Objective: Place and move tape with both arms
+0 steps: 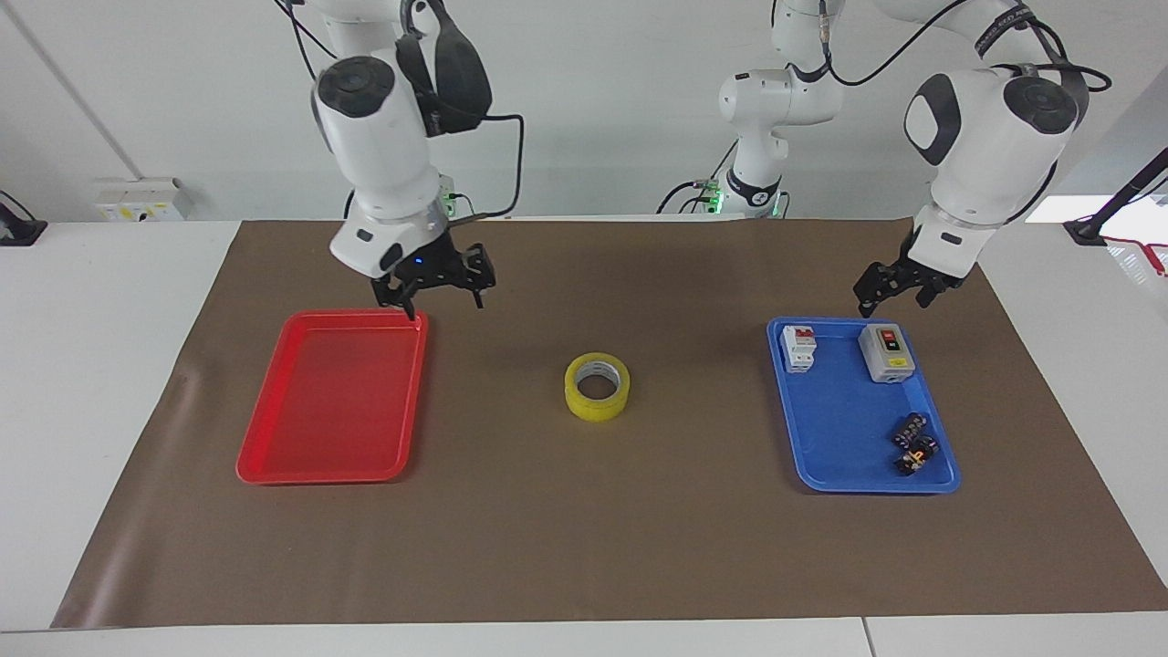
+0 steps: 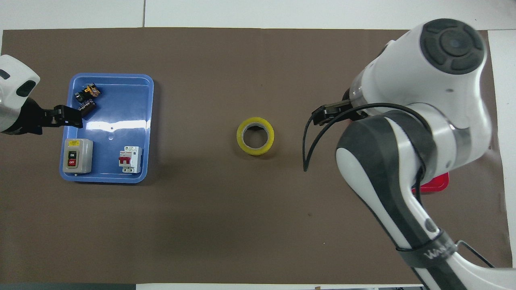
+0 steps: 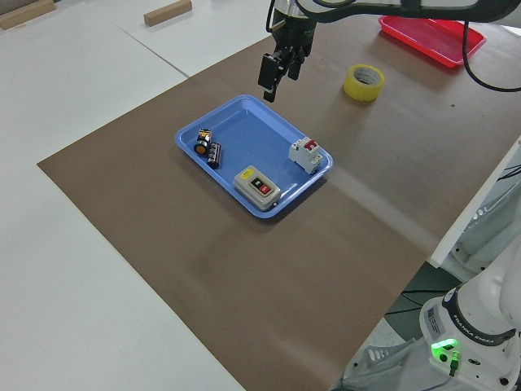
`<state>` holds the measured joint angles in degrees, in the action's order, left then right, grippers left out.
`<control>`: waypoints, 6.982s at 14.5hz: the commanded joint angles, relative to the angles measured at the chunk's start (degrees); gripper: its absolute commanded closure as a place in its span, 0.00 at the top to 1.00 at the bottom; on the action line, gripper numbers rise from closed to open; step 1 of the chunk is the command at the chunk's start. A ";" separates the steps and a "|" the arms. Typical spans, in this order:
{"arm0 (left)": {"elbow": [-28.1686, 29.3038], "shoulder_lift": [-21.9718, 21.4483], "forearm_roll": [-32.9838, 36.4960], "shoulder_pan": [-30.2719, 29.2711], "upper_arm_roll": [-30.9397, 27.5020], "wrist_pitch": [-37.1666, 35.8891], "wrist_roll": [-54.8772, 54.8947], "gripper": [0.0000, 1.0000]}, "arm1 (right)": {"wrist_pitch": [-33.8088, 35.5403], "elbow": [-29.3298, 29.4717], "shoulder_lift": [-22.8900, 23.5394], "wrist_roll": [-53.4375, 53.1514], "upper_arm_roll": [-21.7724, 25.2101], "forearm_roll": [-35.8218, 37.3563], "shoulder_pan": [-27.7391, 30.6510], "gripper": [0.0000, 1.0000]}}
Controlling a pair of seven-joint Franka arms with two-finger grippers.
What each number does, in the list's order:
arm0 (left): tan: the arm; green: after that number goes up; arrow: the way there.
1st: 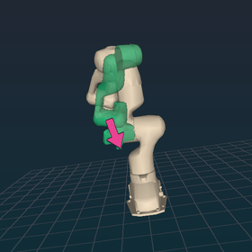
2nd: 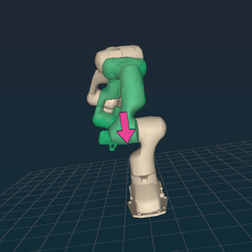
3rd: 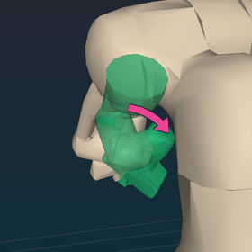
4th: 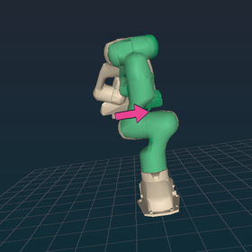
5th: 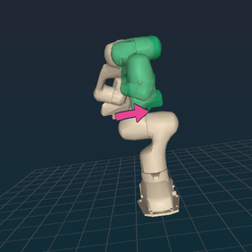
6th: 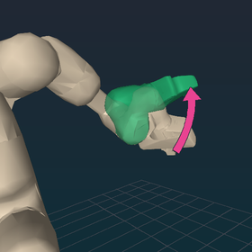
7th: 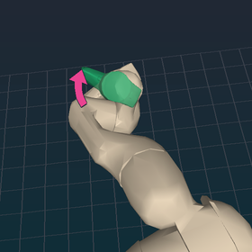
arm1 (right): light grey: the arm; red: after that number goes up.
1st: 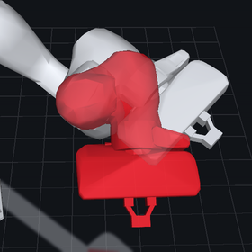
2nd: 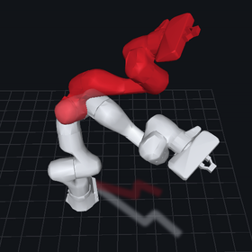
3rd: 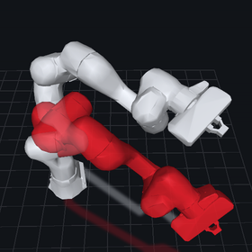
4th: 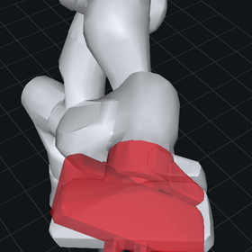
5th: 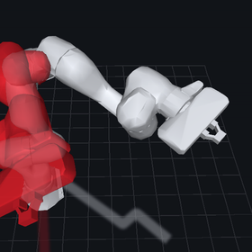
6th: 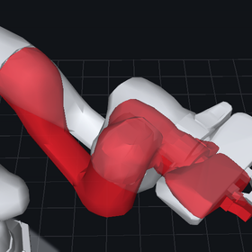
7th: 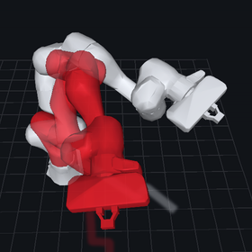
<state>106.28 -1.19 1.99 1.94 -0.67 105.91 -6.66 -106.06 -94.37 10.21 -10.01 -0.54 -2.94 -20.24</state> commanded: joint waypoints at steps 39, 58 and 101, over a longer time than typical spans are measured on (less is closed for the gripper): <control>-12.75 -0.75 -3.93 0.17 -1.96 -17.39 10.44 1.00 | -13.94 4.62 17.92 -6.35 0.45 5.13 -6.84 0.00; -15.49 -0.04 -3.84 0.08 -1.35 -19.60 10.44 1.00 | -20.94 -20.32 2.97 38.50 0.54 5.31 26.66 0.00; -15.49 -0.13 -3.84 -0.01 -1.52 -19.87 10.18 1.00 | 20.63 4.11 -11.44 3.24 3.10 5.22 19.62 1.00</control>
<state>90.32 -0.96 -1.21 1.38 -1.46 85.64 3.14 -85.27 -90.07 -0.84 -8.16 2.76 2.16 -1.35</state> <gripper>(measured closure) 0.000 0.000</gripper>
